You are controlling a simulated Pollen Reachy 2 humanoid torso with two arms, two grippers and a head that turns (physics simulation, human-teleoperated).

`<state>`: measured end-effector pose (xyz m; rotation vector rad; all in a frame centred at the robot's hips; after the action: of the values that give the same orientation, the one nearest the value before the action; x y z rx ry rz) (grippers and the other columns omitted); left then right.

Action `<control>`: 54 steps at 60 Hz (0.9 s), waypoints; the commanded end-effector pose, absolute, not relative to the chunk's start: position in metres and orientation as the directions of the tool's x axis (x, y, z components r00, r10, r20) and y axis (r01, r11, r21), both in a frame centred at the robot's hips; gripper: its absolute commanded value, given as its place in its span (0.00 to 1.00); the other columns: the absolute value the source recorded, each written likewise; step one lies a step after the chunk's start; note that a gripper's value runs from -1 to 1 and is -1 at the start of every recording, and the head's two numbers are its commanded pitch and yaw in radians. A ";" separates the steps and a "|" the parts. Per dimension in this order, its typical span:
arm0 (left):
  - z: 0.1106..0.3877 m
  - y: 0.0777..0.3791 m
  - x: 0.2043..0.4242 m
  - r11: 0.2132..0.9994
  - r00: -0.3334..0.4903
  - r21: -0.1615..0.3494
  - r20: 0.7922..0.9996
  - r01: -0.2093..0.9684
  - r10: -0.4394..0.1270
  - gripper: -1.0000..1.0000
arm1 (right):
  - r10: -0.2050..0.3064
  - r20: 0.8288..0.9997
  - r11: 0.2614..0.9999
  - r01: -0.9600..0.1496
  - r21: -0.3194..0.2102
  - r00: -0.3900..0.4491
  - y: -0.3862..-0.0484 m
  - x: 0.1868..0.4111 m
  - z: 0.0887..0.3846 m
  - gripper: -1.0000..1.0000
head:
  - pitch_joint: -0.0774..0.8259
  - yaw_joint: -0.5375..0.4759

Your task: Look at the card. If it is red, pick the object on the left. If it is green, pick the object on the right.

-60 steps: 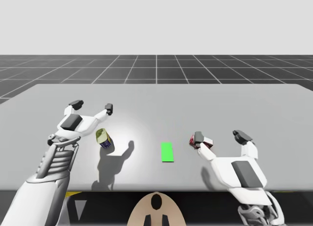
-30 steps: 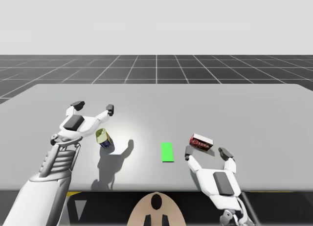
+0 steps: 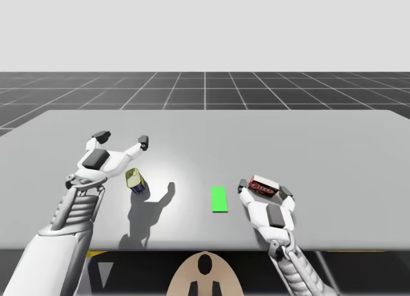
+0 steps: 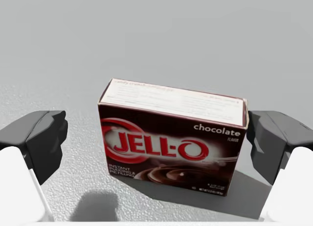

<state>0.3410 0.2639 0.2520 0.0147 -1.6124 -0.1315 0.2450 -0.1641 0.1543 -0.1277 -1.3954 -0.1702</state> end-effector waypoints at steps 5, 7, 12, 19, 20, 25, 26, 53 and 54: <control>0.251 0.263 0.342 0.993 -0.045 0.093 0.995 0.077 -0.090 0.00 | -0.187 0.961 0.958 0.256 0.133 0.203 -0.133 0.268 0.151 0.00 | 0.86 0.19; 0.251 0.263 0.342 0.993 -0.045 0.092 0.995 0.078 -0.089 0.00 | -0.190 0.961 0.954 0.269 0.132 0.203 -0.134 0.271 0.149 0.00 | 0.87 0.19; 0.252 0.263 0.341 0.993 -0.044 0.092 0.995 0.079 -0.089 0.00 | -0.201 0.957 0.950 0.280 0.138 0.211 -0.134 0.276 0.147 0.00 | 0.86 0.19; 0.251 0.261 0.341 0.992 -0.042 0.095 0.995 0.083 -0.091 0.00 | -0.207 0.954 0.946 0.292 0.139 0.218 -0.135 0.277 0.144 0.00 | 0.86 0.19; 0.251 0.261 0.341 0.992 -0.041 0.095 0.995 0.084 -0.092 0.00 | -0.205 0.955 0.948 0.287 0.139 0.216 -0.136 0.277 0.144 0.00 | 0.86 0.19; 0.250 0.260 0.341 0.991 -0.039 0.098 0.995 0.086 -0.095 0.00 | -0.209 0.956 0.944 0.297 0.143 0.205 -0.137 0.274 0.145 0.98 | 0.86 0.19; 0.250 0.260 0.341 0.991 -0.039 0.098 0.995 0.086 -0.095 0.00 | -0.213 0.956 0.942 0.302 0.147 0.201 -0.138 0.273 0.144 1.00 | 0.86 0.19; 0.249 0.259 0.341 0.991 -0.038 0.099 0.995 0.086 -0.096 0.00 | -0.215 0.958 0.946 0.286 0.155 0.192 -0.138 0.271 0.143 1.00 | 0.56 0.17; 0.249 0.259 0.341 0.991 -0.037 0.101 0.994 0.085 -0.098 0.00 | -0.215 0.957 0.946 0.284 0.155 0.193 -0.138 0.271 0.143 1.00 | 0.55 0.17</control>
<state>0.3409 0.2594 0.2493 0.0081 -1.6019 -0.1462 0.2781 -0.1666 0.1490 -0.1574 -1.3808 -0.2943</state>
